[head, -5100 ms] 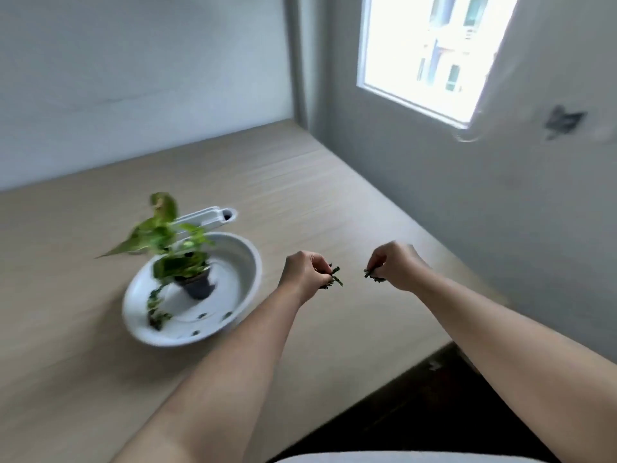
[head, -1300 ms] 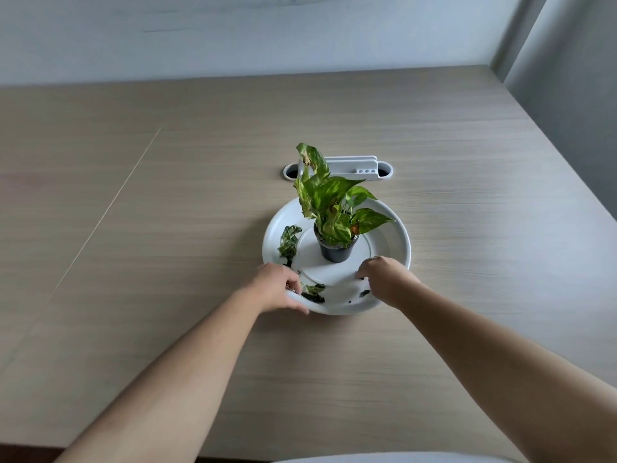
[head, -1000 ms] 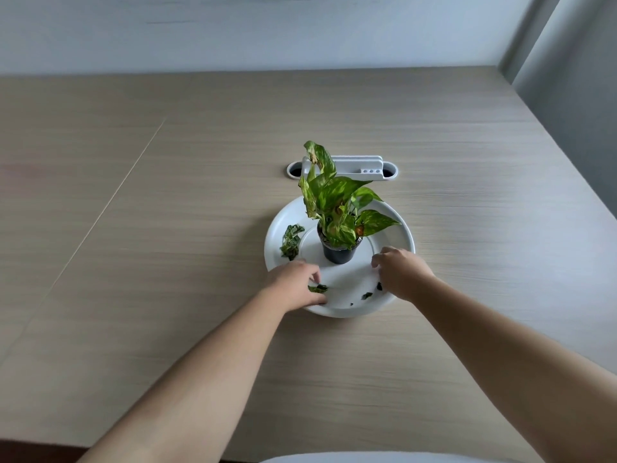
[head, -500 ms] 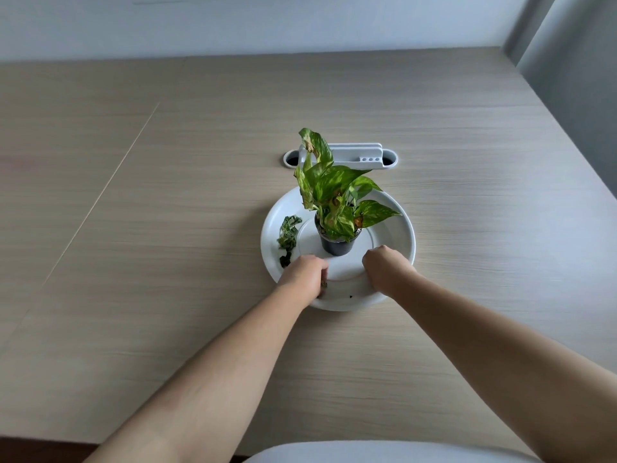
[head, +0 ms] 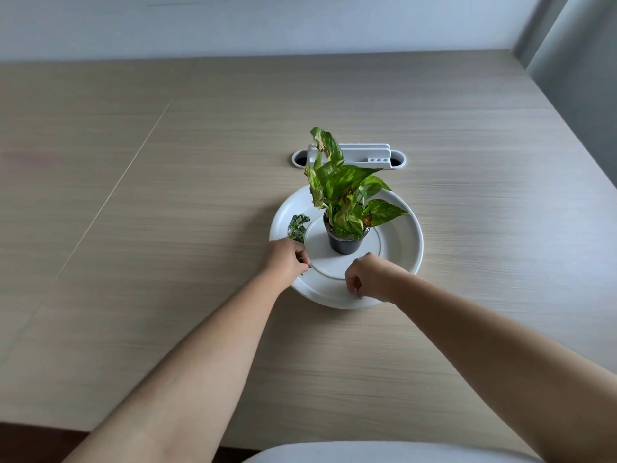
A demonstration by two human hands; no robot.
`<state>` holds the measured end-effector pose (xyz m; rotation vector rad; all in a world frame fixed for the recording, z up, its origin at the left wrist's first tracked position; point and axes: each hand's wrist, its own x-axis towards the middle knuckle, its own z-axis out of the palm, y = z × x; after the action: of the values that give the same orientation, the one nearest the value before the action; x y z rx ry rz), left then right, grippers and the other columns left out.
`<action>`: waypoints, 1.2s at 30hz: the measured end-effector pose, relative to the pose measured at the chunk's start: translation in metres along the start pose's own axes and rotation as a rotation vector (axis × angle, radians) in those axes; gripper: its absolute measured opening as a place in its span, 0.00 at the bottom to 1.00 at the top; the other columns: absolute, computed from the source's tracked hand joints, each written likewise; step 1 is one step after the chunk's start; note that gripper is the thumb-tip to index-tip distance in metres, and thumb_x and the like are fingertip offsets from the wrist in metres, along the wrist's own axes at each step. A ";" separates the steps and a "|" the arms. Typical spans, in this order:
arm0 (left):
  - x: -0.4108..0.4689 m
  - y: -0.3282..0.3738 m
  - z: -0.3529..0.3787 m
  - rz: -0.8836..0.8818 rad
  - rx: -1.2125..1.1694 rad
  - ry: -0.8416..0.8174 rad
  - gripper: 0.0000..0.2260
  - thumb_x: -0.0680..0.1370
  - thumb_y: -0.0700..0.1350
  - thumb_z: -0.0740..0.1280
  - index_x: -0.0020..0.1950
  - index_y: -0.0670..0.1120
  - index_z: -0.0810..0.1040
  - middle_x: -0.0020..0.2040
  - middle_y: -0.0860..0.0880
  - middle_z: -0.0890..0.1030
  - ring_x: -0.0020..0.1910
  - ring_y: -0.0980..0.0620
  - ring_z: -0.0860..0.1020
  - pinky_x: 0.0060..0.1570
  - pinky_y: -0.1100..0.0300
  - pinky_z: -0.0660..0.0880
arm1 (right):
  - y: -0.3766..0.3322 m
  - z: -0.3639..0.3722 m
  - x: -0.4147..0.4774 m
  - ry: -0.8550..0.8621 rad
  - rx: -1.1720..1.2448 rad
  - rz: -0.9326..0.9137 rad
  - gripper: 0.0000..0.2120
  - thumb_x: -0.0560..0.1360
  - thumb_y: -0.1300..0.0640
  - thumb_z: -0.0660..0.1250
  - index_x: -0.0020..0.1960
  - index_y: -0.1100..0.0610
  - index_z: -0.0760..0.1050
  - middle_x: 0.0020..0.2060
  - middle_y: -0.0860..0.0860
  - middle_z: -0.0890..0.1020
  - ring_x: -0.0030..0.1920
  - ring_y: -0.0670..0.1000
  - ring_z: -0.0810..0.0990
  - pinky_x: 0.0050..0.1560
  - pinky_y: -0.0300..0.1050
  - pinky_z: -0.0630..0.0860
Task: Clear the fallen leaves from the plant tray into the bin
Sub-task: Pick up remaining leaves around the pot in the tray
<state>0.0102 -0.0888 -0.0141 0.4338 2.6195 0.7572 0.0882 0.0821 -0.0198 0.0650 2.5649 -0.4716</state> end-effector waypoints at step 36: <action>-0.003 -0.007 -0.003 0.034 -0.072 0.073 0.02 0.70 0.37 0.72 0.40 0.43 0.84 0.44 0.47 0.85 0.42 0.53 0.79 0.47 0.59 0.78 | 0.010 -0.002 -0.012 0.239 0.177 -0.012 0.10 0.74 0.66 0.64 0.48 0.58 0.83 0.46 0.54 0.85 0.48 0.53 0.82 0.51 0.42 0.77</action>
<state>0.0102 -0.0969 -0.0147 0.4393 2.6483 0.8917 0.0988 0.0928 -0.0148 0.1796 2.7502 -0.7339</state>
